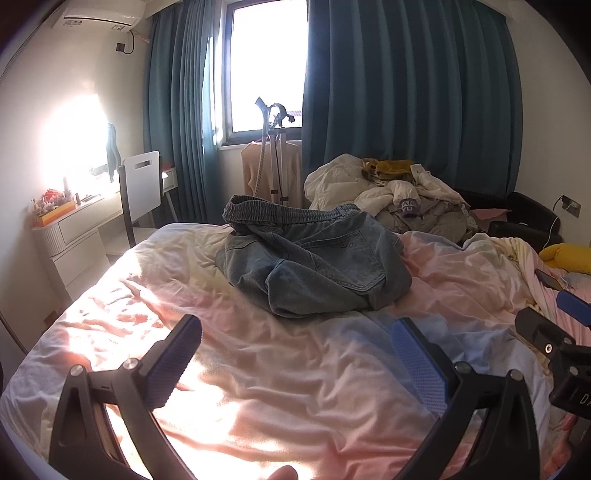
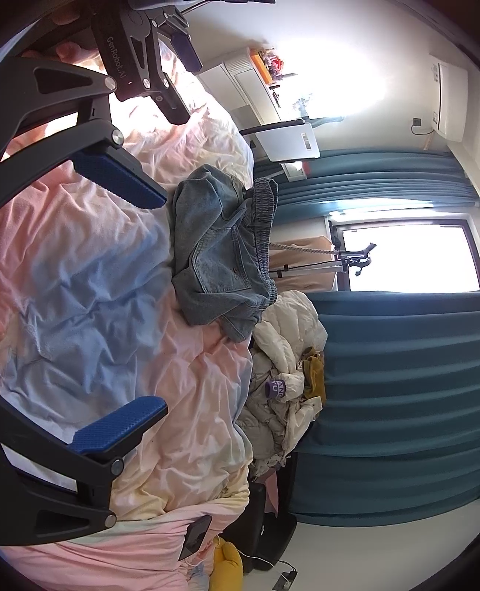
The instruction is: Fold clothes
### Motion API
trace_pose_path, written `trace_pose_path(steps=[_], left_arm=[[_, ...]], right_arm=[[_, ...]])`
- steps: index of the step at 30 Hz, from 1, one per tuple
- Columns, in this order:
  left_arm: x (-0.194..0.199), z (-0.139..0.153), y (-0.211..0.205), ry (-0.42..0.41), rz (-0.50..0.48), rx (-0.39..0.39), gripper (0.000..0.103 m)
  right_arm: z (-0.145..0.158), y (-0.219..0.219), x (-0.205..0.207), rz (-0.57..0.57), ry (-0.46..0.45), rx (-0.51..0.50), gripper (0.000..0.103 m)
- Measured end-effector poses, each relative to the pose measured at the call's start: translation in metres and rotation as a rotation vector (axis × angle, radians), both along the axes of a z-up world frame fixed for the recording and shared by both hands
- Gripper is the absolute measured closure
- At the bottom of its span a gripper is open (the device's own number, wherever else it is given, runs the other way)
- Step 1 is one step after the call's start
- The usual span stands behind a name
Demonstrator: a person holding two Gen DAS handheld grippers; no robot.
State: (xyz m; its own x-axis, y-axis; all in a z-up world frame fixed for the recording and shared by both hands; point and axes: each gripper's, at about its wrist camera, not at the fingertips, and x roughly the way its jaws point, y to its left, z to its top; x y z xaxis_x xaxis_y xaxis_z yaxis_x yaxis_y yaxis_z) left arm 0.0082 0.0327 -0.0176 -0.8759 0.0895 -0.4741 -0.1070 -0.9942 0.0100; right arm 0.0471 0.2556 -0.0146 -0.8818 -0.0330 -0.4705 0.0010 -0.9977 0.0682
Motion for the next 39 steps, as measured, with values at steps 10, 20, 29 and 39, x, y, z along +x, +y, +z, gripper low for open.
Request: trace_pose_path(steps=[10, 20, 29, 39], left_arm=[[0.002, -0.003, 0.001, 0.014, -0.022, 0.023, 0.000], [0.000, -0.008, 0.002, 0.036, 0.001, 0.003, 0.000], [-0.017, 0.002, -0.008, -0.017, 0.038, 0.031, 0.000], [-0.055, 0.023, -0.015, -0.003, 0.045, 0.018, 0.000]], right_arm=[[-0.001, 0.003, 0.001, 0.004, 0.002, -0.015, 0.000], [0.002, 0.002, 0.006, 0.005, 0.035, 0.002, 0.000], [0.003, 0.012, 0.001, -0.003, 0.032, -0.035, 0.002], [0.013, 0.016, -0.057, 0.041, 0.010, -0.083, 0.005]])
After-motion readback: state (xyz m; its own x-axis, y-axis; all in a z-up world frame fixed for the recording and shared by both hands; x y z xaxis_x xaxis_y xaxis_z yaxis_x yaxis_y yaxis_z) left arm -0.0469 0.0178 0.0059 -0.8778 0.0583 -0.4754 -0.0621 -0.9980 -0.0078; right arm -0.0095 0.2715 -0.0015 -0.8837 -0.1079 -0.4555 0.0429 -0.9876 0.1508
